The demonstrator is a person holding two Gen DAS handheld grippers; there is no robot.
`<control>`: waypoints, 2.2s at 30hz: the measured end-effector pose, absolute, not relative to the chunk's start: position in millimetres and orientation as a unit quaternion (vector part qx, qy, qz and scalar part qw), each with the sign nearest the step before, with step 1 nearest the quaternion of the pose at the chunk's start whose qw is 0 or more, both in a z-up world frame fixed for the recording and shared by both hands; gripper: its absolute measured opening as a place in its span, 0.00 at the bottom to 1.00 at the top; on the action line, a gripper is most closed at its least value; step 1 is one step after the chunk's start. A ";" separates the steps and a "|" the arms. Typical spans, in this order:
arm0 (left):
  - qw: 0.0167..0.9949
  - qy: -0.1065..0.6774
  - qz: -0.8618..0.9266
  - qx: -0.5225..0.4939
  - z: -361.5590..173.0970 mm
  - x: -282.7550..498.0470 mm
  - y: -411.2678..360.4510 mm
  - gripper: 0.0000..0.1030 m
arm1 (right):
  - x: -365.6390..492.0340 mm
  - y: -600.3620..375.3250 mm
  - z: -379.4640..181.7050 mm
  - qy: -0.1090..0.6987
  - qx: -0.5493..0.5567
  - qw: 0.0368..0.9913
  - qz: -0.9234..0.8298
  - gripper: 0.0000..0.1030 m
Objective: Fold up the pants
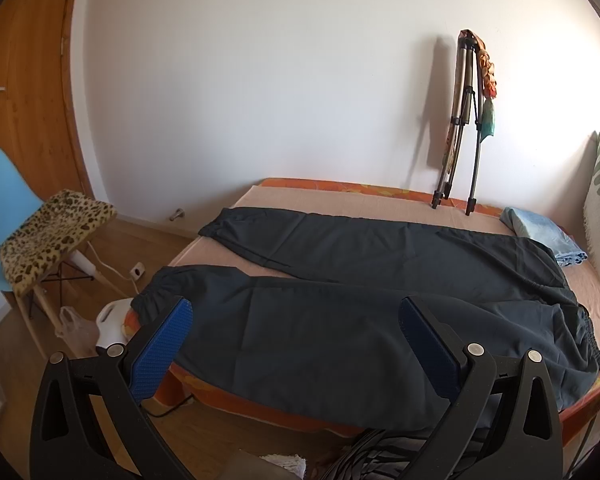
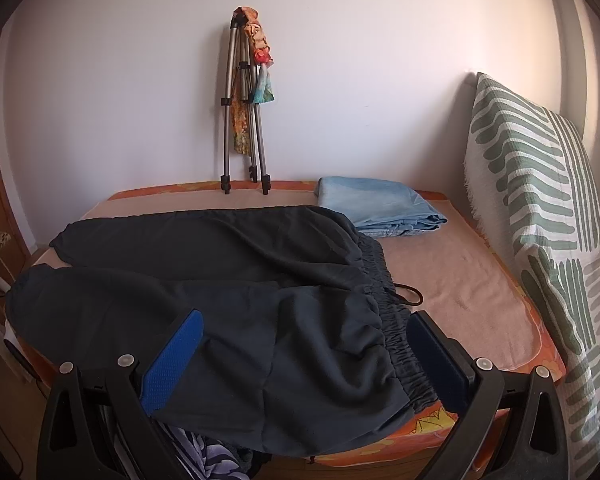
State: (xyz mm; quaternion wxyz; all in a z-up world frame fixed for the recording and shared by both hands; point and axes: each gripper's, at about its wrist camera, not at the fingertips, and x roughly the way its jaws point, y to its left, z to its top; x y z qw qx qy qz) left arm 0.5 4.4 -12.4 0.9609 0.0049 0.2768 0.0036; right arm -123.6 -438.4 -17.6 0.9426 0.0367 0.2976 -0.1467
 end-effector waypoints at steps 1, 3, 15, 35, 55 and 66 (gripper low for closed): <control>0.961 0.277 0.003 0.005 -12.4 0.4 4.5 1.00 | -123.6 -438.2 -17.7 0.298 0.036 0.943 -0.146 1.00; 0.961 0.278 0.003 0.005 -13.4 0.7 5.0 1.00 | -123.1 -437.4 -18.0 0.298 0.036 0.943 -0.146 1.00; 0.957 0.290 0.011 -0.003 -21.8 4.3 18.1 1.00 | -120.4 -429.1 -21.9 0.305 0.019 0.942 -0.135 1.00; 0.923 0.379 0.007 -0.059 -93.5 27.0 63.7 0.77 | -126.4 -386.5 -105.1 0.407 -0.131 0.904 0.032 0.81; 0.875 0.406 0.124 -0.232 -156.6 71.2 224.9 0.73 | -90.8 -343.4 -167.6 0.422 -0.242 0.872 0.044 0.76; 0.863 0.424 0.161 -0.223 -176.6 120.9 257.1 0.68 | -85.6 -340.6 -162.4 0.445 -0.229 0.863 0.069 0.43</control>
